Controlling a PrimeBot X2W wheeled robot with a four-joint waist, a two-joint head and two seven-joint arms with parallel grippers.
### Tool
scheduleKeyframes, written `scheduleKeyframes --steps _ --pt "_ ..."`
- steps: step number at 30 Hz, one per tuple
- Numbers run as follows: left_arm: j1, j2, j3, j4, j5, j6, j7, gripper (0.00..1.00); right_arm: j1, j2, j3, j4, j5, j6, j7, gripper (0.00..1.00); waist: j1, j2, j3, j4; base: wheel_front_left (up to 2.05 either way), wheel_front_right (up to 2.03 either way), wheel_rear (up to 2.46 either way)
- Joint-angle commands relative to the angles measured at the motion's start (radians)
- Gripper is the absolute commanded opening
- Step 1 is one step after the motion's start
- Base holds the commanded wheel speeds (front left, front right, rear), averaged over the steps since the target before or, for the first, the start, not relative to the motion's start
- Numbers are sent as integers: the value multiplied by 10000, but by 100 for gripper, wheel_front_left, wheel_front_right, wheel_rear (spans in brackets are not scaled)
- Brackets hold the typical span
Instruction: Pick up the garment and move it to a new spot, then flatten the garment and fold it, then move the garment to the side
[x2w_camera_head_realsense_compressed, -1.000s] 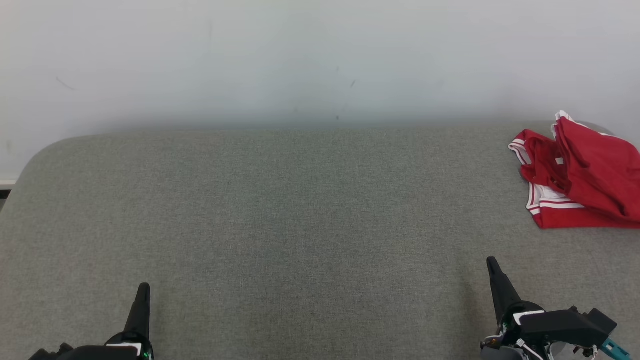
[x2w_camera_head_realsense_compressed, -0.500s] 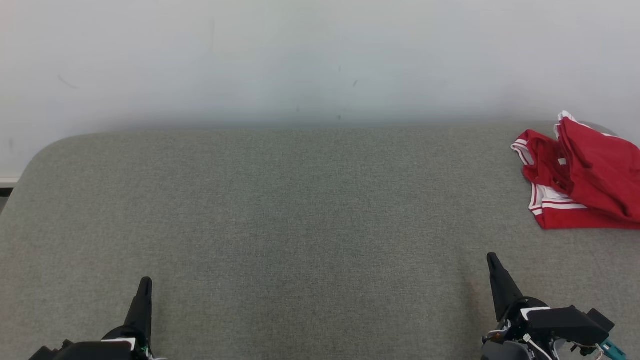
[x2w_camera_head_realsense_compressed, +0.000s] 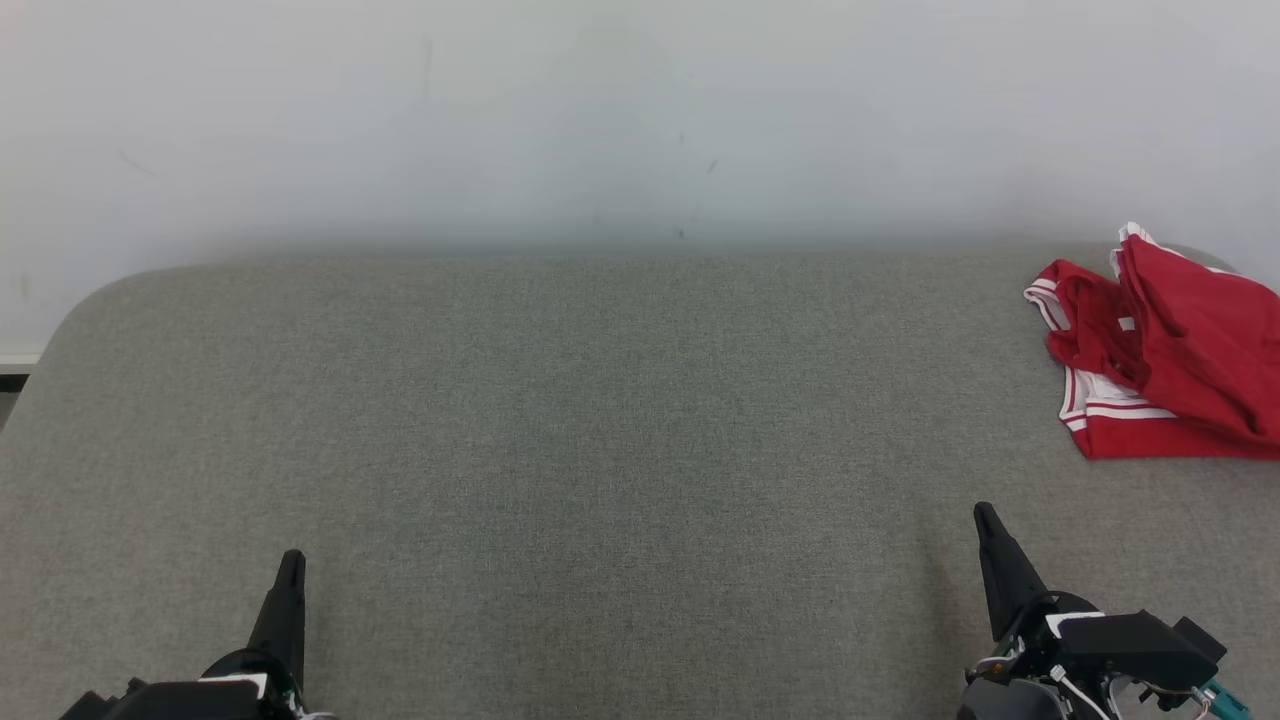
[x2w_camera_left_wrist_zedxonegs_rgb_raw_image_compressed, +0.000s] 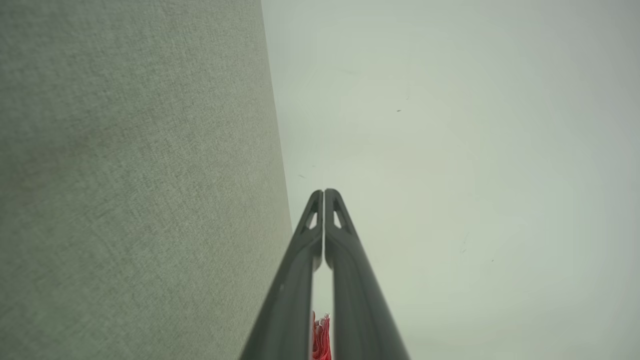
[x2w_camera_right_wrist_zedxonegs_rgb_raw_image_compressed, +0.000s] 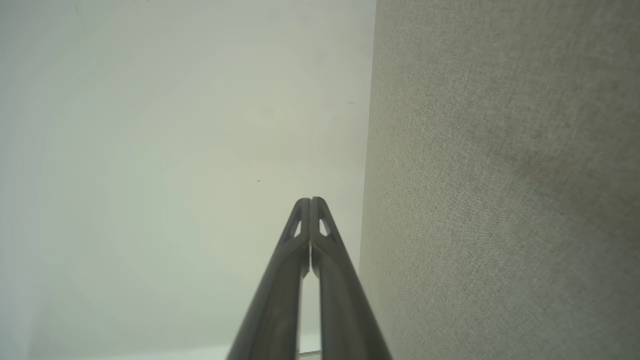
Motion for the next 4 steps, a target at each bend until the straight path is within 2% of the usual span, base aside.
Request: scheduleKeyframes --steps 1,4 --pt "-99 27 32 12 -44 -36 9 0 -50 46 -3 -1 11 -21 27 0 0 0 0 0 0 0 0" --pt "-99 27 31 13 -44 -36 9 0 -50 46 -4 2 10 -21 28 0 0 0 0 0 0 0 0"
